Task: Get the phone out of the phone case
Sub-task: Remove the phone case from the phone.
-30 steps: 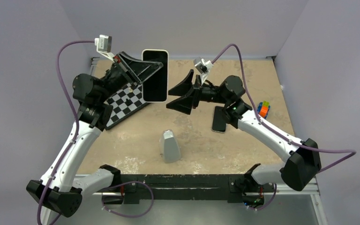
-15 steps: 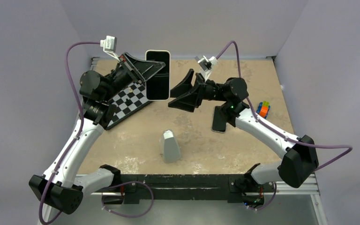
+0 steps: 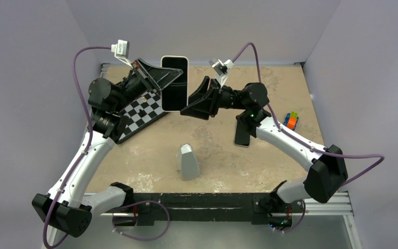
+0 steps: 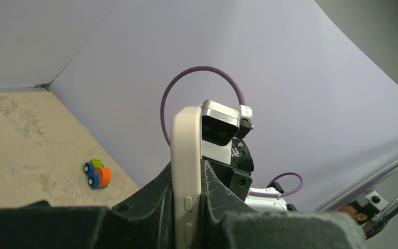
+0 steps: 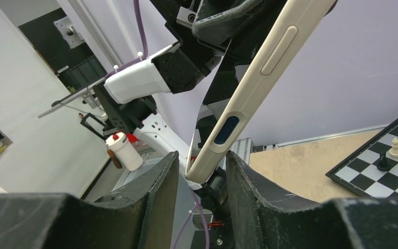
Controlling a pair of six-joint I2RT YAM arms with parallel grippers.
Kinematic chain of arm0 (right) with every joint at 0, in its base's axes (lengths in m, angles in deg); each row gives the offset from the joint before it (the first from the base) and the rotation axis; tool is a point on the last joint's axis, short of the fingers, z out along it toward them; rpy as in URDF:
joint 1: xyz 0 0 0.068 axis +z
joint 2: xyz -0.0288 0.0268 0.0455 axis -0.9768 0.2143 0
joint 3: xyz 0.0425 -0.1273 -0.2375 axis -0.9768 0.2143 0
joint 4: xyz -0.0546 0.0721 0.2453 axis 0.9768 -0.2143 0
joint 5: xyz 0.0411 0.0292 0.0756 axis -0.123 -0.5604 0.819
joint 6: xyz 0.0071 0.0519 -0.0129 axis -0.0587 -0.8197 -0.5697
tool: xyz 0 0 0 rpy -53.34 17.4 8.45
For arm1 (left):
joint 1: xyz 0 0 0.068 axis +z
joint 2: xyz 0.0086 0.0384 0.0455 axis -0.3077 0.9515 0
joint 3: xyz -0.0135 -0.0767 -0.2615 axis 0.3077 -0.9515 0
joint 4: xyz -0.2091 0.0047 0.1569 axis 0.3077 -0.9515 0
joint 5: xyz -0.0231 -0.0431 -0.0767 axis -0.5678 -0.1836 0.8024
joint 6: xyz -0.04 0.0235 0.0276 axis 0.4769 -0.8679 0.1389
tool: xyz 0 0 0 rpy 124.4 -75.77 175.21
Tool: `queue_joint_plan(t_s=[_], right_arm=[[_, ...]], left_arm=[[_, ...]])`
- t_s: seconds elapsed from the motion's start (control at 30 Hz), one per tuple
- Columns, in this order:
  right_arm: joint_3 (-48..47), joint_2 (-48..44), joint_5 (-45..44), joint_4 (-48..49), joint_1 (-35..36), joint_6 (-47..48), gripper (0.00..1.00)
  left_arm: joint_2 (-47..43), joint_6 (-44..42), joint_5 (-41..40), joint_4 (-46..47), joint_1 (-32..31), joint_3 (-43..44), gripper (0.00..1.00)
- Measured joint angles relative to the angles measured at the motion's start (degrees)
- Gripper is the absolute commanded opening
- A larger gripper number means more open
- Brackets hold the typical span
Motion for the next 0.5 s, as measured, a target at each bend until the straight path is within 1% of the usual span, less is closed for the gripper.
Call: queue_joint_plan(t_s=[0.17, 0.27, 0.3, 0.4, 0.47, 0.5], right_arm=[[-0.3, 0.0, 0.0, -1.7, 0.4, 1.1, 0.32], [-0.8, 0.0, 0.1, -2.3, 0.4, 1.9, 0.21], [-0.9, 0.0, 0.2, -2.6, 0.5, 2.0, 0.19], [-1.7, 0.1, 0.2, -5.5, 0.7, 3.0, 0.15], [-2.7, 0.1, 0.2, -8.0, 1.1, 5.7, 0.11], [-3.0, 0.0, 0.0, -9.2, 1.3, 7.5, 0.07]], left_arm=[[-0.2, -0.2, 0.1, -0.8, 0.0, 0.0, 0.0], [-0.2, -0.2, 0.2, -0.8, 0.0, 0.0, 0.0], [-0.2, -0.2, 0.3, -0.8, 0.0, 0.0, 0.0], [-0.5, -0.5, 0.7, -0.5, 0.3, 0.0, 0.0], [-0.7, -0.8, 0.8, -0.8, 0.4, 0.0, 0.0], [-0.8, -0.5, 0.8, -0.8, 0.5, 0.0, 0.0]])
